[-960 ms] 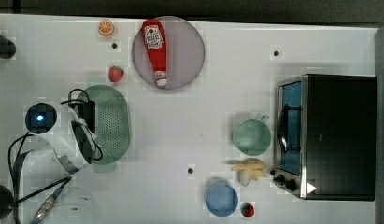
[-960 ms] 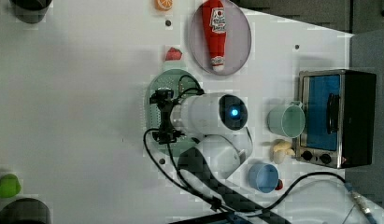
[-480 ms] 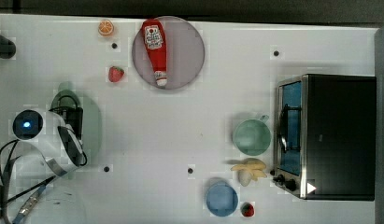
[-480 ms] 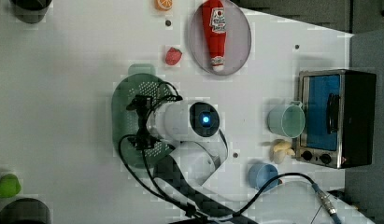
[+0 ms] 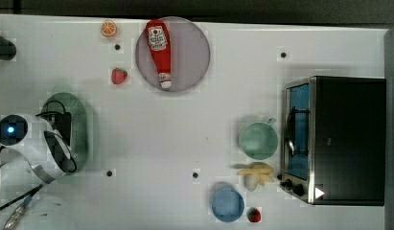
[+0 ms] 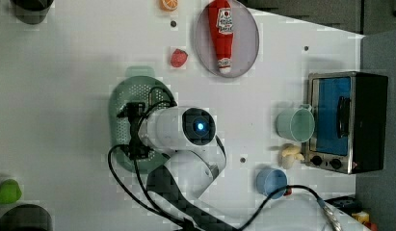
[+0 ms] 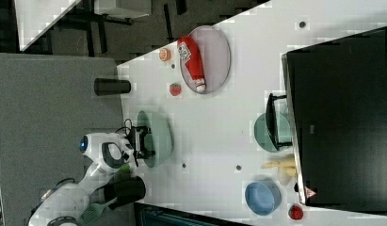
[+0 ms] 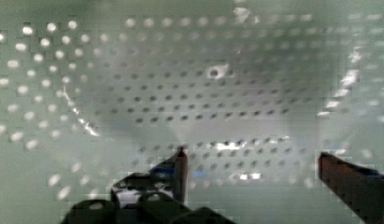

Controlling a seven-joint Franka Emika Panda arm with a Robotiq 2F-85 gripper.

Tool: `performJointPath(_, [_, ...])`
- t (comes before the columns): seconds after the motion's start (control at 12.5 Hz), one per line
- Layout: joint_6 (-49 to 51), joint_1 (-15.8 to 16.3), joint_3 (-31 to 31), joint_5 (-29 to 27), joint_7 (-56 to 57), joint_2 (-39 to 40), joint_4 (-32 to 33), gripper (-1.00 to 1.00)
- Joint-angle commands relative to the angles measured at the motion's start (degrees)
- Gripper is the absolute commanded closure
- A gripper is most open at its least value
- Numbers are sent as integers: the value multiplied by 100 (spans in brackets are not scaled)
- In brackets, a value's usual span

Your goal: Drag strainer right to left.

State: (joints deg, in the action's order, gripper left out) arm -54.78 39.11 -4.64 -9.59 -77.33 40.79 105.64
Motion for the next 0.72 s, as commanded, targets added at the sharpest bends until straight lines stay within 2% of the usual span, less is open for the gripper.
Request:
performJointPath(0.08, [1039,-99,266,53,1094,-891,-165,-100])
performJointPath(0.4, [2398,-220,1016,53,2803,-2400,-169,-100])
performJointPath(0.72, [3831,-422,2141,193,4439,-3898,-186,-100])
